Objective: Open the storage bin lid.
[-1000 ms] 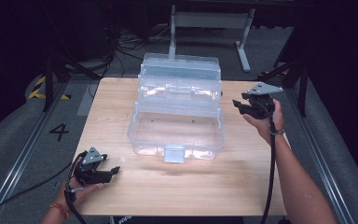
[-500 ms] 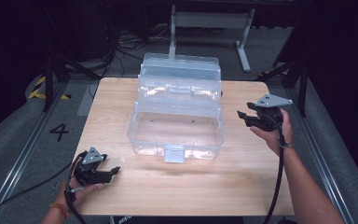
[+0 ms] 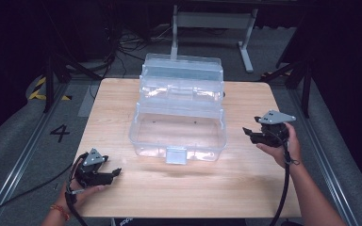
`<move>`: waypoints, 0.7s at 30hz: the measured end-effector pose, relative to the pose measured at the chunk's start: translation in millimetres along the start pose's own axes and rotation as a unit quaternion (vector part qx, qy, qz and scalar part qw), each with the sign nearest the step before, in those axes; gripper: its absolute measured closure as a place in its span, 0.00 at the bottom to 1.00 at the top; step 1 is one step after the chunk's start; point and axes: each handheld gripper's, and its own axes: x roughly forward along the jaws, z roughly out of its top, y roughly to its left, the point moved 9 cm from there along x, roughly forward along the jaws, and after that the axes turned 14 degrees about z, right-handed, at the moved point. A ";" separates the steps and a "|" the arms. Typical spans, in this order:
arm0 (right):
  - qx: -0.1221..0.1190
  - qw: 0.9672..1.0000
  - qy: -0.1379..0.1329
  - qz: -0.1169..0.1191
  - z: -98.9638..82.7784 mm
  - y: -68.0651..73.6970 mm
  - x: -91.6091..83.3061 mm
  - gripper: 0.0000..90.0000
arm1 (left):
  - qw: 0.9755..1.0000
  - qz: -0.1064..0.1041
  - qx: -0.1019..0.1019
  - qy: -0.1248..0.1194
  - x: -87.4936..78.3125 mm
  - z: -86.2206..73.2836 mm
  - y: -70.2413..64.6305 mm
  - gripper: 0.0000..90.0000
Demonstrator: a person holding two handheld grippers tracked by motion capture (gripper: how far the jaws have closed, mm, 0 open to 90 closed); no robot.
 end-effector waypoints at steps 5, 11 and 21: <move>0.005 1.000 0.003 0.002 -11.0 4.2 -1.5 0.41 | 1.000 -0.001 0.000 0.000 0.0 0.0 -0.2 0.29; 0.008 1.000 0.009 0.007 -27.5 8.4 -2.3 0.40 | 1.000 0.000 0.000 0.000 0.0 0.0 0.1 0.29; 0.025 0.999 0.018 0.010 -54.0 10.8 -5.1 0.37 | 1.000 0.001 0.000 0.000 0.0 0.0 0.1 0.29</move>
